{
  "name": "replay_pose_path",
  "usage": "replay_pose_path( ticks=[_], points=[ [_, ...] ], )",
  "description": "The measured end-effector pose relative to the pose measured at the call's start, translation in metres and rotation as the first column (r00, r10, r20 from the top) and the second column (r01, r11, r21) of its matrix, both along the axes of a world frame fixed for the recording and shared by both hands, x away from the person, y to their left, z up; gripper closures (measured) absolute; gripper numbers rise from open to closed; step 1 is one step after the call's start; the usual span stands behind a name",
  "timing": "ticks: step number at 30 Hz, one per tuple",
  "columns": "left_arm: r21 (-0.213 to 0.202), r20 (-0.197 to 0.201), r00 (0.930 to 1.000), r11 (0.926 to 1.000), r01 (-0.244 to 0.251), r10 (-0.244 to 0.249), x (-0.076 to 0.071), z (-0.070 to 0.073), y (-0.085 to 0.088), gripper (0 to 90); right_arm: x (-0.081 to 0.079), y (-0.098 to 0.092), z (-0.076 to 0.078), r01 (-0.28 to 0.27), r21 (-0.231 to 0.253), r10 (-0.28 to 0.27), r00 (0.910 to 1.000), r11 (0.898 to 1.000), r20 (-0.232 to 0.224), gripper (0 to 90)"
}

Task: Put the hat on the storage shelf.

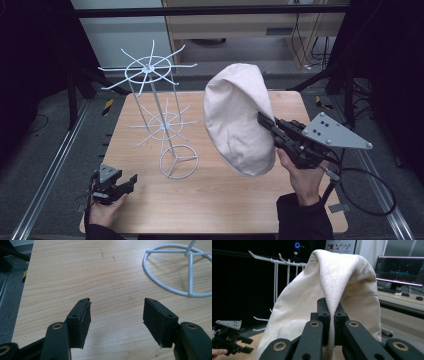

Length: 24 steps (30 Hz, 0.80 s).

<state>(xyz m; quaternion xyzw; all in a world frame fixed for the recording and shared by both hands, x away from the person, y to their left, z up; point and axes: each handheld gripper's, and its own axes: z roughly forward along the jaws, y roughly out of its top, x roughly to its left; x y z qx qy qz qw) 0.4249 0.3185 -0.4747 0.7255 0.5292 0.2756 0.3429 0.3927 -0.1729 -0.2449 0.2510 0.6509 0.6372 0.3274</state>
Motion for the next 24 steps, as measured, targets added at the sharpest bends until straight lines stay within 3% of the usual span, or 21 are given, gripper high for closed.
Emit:
replay_pose_path(
  ticks=[8, 24],
  points=[
    [-0.001, 0.001, 1.0000, 1.0000, -0.001, 0.001, 0.000, 0.000, 0.001, 39.0, -0.006, 0.008, 0.013, -0.018, 0.031, 0.017, 0.9982, 0.999, 0.058, 88.5],
    [0.005, 0.001, 1.0000, 1.0000, -0.001, 0.001, 0.000, 0.000, 0.001, 38.8, -0.008, 0.026, 0.023, -0.063, 0.083, 0.053, 0.9912, 0.995, 0.121, 88.4]
  ],
)
